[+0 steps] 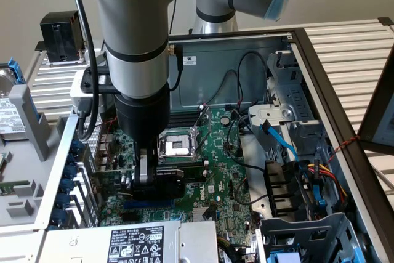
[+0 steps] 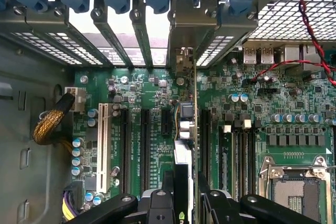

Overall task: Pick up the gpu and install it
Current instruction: 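Insert the gpu into the slot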

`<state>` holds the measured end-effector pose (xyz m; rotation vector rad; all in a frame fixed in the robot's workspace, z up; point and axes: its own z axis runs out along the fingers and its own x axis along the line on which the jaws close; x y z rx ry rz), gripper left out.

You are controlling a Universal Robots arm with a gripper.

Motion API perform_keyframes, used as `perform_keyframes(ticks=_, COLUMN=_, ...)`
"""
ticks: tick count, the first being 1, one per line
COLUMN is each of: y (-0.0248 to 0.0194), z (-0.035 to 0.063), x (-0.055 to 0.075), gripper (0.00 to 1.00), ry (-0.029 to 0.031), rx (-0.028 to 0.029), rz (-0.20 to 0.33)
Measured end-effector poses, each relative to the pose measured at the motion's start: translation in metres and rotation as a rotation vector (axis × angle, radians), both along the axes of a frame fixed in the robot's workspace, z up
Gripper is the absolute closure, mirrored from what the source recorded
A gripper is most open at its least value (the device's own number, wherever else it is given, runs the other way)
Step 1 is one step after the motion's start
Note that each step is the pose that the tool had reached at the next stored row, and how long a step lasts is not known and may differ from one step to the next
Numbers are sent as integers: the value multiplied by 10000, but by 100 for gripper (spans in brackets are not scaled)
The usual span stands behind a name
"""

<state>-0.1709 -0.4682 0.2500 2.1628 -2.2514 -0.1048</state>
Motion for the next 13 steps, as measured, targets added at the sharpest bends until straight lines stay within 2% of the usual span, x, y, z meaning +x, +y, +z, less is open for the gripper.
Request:
perform_keyframes(ticks=2, y=0, z=-4, x=0, gripper=73, ry=18, rx=-17, rz=1)
perform_keyframes(ticks=13, y=9, z=-17, x=0, gripper=73, ry=22, rx=-61, rz=-1)
